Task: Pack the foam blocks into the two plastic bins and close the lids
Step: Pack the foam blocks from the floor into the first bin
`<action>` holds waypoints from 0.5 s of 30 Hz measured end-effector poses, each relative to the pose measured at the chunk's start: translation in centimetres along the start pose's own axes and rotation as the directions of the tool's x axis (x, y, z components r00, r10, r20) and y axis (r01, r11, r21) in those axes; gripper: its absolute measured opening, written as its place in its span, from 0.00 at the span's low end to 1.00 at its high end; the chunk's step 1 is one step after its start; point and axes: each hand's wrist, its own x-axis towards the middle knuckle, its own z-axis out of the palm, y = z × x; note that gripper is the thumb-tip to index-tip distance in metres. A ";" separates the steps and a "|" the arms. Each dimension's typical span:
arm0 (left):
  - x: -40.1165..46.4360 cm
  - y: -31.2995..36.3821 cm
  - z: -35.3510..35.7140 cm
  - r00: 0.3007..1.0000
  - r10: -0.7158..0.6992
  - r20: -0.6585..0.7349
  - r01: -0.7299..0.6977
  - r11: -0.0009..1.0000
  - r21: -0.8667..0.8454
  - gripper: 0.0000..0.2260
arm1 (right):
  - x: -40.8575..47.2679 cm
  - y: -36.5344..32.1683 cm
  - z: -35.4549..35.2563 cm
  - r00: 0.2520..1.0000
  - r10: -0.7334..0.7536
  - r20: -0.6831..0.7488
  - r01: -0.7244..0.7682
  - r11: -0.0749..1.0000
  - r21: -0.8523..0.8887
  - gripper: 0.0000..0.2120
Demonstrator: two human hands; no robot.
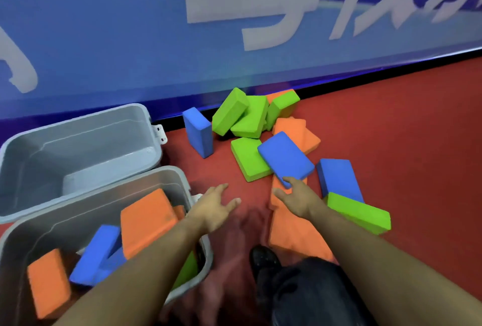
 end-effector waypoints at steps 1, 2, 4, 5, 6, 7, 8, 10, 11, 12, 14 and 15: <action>1.3 0.5 1.5 1.000 -0.017 0.024 0.017 1.000 -0.001 0.34 | 0.7 2.0 0.1 0.999 0.033 0.009 -0.033 0.999 0.022 0.34; 2.6 0.9 3.2 0.998 -0.029 0.053 0.029 1.000 0.003 0.34 | 1.3 3.8 0.2 0.997 0.071 0.014 -0.071 0.997 0.032 0.33; 5.3 1.5 6.5 0.992 -0.054 0.111 0.054 0.999 -0.001 0.36 | 2.6 7.4 0.8 0.990 0.142 0.023 -0.142 0.989 0.046 0.35; 6.8 1.8 8.3 0.986 -0.075 0.148 0.078 0.997 -0.015 0.36 | 3.5 9.2 1.3 0.984 0.178 0.024 -0.179 0.981 0.068 0.38; 8.2 2.1 10.0 0.978 -0.097 0.184 0.105 0.994 -0.036 0.37 | 4.1 10.9 1.8 0.976 0.215 0.023 -0.216 0.972 0.096 0.40; 9.5 2.3 11.8 0.969 -0.117 0.218 0.133 0.989 -0.061 0.37 | 4.6 12.8 2.3 0.970 0.244 0.008 -0.243 0.962 0.125 0.41; 10.6 2.5 13.6 0.960 -0.132 0.246 0.155 0.985 -0.076 0.38 | 5.0 14.4 2.7 0.964 0.267 -0.018 -0.263 0.957 0.120 0.41; 12.9 2.3 17.3 0.940 -0.181 0.288 0.225 0.966 -0.128 0.42 | 6.0 17.7 3.2 0.960 0.233 -0.155 -0.237 0.972 -0.008 0.42; 14.0 2.1 19.0 0.929 -0.206 0.306 0.263 0.952 -0.156 0.44 | 6.6 19.0 3.2 0.958 0.177 -0.226 -0.205 0.973 -0.110 0.42; 15.1 1.9 20.6 0.921 -0.229 0.315 0.290 0.943 -0.163 0.44 | 7.3 19.9 3.0 0.958 0.126 -0.258 -0.181 0.962 -0.203 0.43; 17.1 1.8 23.1 0.907 -0.265 0.327 0.332 0.928 -0.169 0.40 | 9.3 22.0 2.5 0.967 0.111 -0.231 -0.183 0.930 -0.319 0.47; 18.1 1.3 24.5 0.902 -0.279 0.328 0.350 0.919 -0.180 0.37 | 10.5 22.9 2.2 0.967 0.158 -0.199 -0.217 0.920 -0.326 0.49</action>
